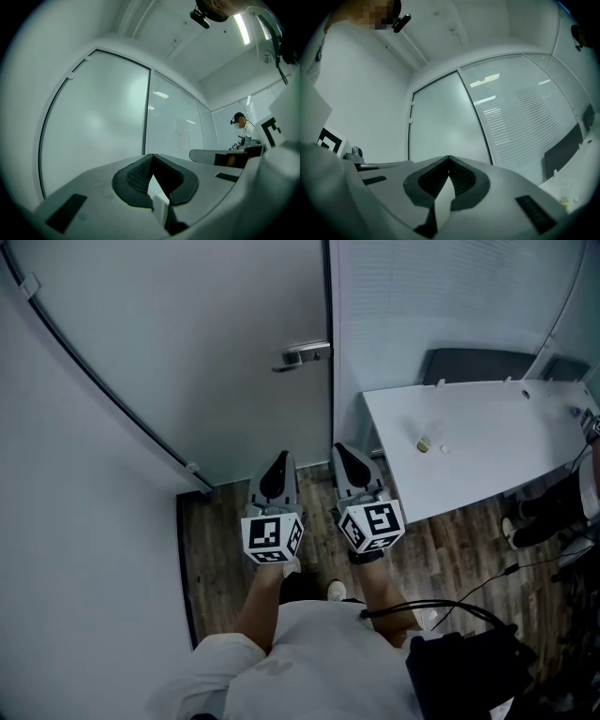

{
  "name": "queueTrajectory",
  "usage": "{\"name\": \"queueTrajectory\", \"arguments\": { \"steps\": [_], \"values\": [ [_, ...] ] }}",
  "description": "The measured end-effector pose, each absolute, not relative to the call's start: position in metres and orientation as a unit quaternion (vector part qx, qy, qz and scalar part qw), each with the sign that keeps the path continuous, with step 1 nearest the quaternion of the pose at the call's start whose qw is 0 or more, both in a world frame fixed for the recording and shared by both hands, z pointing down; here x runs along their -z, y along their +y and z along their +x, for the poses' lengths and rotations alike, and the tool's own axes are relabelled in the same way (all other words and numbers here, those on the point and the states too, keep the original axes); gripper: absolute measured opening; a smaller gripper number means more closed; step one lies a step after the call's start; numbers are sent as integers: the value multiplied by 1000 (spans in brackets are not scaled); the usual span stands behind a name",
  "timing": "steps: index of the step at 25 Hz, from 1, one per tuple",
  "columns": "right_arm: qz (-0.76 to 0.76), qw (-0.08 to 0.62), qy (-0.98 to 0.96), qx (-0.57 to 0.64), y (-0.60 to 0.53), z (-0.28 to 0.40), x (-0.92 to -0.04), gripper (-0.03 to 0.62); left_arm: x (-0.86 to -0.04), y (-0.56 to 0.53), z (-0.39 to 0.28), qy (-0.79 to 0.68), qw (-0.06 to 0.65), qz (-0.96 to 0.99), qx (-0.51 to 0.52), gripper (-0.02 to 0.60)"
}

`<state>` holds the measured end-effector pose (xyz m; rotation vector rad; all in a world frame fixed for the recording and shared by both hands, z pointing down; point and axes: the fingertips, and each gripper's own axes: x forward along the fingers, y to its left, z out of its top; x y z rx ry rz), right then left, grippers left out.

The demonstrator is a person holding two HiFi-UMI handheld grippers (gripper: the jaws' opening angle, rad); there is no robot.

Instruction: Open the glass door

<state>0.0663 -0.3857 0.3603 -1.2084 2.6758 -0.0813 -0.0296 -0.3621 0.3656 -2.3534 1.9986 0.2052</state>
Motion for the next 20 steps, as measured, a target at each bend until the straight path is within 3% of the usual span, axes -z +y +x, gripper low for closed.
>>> {"name": "queueTrajectory", "arguments": {
  "steps": [20],
  "values": [
    [-499, 67, 863, -37, -596, -35, -348, 2, -348, -599, -127, 560, 43, -822, -100, 2]
  ]
}}
